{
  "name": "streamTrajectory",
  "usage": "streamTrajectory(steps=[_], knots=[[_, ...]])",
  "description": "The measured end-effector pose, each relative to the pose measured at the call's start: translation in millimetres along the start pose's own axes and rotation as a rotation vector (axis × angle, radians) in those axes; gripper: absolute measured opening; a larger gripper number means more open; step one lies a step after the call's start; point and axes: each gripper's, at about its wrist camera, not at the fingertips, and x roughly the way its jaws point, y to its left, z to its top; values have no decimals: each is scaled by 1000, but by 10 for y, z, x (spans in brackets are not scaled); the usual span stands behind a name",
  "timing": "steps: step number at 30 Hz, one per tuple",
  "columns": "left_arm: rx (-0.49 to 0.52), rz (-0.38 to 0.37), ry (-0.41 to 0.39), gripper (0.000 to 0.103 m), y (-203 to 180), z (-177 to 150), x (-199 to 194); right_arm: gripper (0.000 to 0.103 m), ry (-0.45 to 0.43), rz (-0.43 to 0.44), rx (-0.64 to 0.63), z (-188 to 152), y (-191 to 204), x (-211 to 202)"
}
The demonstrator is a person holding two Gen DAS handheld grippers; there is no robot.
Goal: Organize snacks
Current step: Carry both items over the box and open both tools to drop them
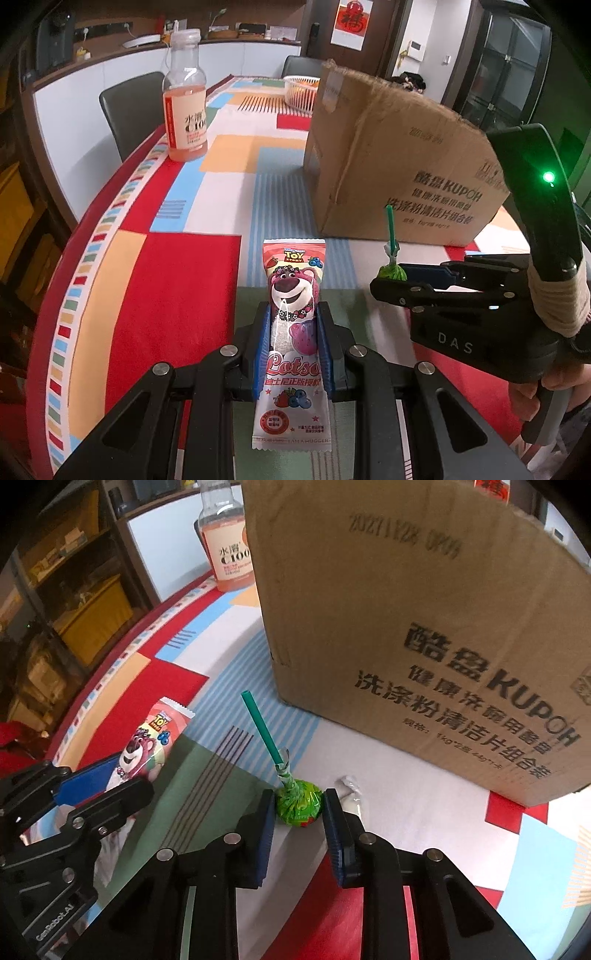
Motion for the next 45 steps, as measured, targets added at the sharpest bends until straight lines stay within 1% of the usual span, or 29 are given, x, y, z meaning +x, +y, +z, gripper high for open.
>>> streamTrajectory(steps=[7,15,18,27,31,37,41,45], knots=[[25,-20,-65,24,-132,111,-244,27,-96,13,25,-18,-62,-446],[101,-35,-160,24,-394,316,-550,27,-241,-1,71,3,-216,-1051],[122,-39,-197,24,-488,438,-644,27,-296,-12,85,18,-287,-1259],[196,-51,-299,24,-794,845,-836,27,-429,-42,134,126,-507,-1695],[222,-55,-325,24,-914,1050,-841,27,-467,-54,154,233,-606,-1784],[237,-58,-328,24,-1014,1364,-738,27,-498,-75,172,394,-778,-1865],[248,-57,-322,24,-1064,1579,-638,27,-496,-69,185,530,-922,-1859],[259,-57,-298,24,-1092,1764,-472,27,-487,-78,196,663,-1032,-1823]])
